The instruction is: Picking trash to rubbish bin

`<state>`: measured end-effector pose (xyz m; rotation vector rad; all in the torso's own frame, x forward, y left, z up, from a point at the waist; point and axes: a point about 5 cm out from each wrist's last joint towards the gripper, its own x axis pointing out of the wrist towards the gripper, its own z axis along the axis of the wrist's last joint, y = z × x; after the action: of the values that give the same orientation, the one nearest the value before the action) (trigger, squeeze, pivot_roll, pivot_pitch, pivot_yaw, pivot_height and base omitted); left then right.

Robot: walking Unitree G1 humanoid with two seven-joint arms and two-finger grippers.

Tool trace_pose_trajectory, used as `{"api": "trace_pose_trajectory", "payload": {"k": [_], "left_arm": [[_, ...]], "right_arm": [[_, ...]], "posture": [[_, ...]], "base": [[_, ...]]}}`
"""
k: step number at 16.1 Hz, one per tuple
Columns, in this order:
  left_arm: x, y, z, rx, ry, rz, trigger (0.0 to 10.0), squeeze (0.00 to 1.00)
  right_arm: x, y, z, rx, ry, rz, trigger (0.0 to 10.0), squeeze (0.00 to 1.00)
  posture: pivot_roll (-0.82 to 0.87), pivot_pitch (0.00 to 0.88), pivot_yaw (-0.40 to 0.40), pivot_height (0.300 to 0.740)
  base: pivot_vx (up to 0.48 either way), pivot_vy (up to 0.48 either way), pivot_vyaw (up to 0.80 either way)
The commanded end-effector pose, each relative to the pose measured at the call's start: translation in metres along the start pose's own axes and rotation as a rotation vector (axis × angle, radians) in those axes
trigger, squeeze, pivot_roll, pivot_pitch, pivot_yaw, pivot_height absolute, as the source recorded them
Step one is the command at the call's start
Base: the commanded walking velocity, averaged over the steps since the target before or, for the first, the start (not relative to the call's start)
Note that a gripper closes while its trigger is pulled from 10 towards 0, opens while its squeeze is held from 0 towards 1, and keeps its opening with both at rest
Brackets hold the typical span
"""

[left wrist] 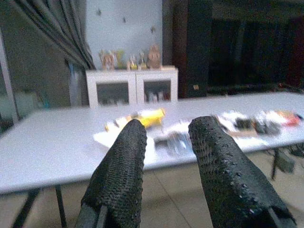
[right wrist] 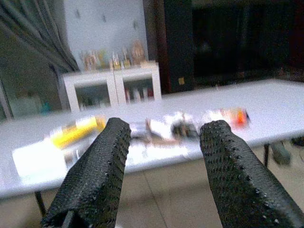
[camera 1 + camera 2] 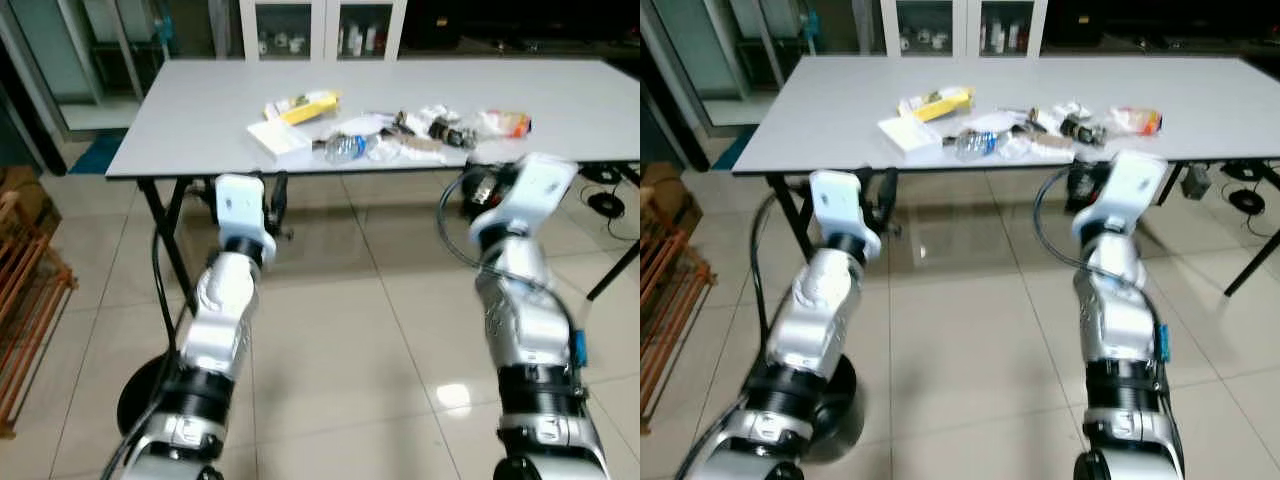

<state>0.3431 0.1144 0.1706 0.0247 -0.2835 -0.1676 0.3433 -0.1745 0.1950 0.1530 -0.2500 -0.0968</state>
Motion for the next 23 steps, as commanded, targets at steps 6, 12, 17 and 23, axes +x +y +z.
{"api": "trace_pose_trajectory", "payload": {"k": [6, 12, 17, 23], "left_arm": [[-0.0037, 0.0072, -0.0023, 0.019, 0.029, 0.020, 10.0, 0.00], [-0.0037, 0.0073, -0.0026, 0.020, 0.037, 0.023, 10.0, 0.00], [-0.0044, 0.0064, -0.0032, 0.024, 0.043, 0.017, 10.0, 0.00], [-0.0035, 0.0047, -0.0025, 0.037, 0.041, 0.008, 10.0, 0.00]], "right_arm": [[-0.0029, 0.0109, -0.0031, 0.001, 0.042, 0.028, 10.0, 0.00], [-0.0027, 0.0132, -0.0025, 0.001, 0.050, 0.033, 10.0, 0.00], [-0.0031, 0.0138, -0.0021, 0.004, 0.056, 0.035, 10.0, 0.00], [-0.0041, 0.0179, -0.0031, 0.011, 0.064, 0.046, 10.0, 0.00]], "posture": [[0.02, 0.011, -0.023, 0.740], [0.02, 0.011, -0.027, 0.740], [0.02, 0.014, -0.028, 0.740], [0.02, 0.012, -0.028, 0.740]], "base": [[0.480, 0.000, 0.00], [0.480, 0.000, 0.00], [0.480, 0.000, 0.00], [0.480, 0.000, 0.00]]}}
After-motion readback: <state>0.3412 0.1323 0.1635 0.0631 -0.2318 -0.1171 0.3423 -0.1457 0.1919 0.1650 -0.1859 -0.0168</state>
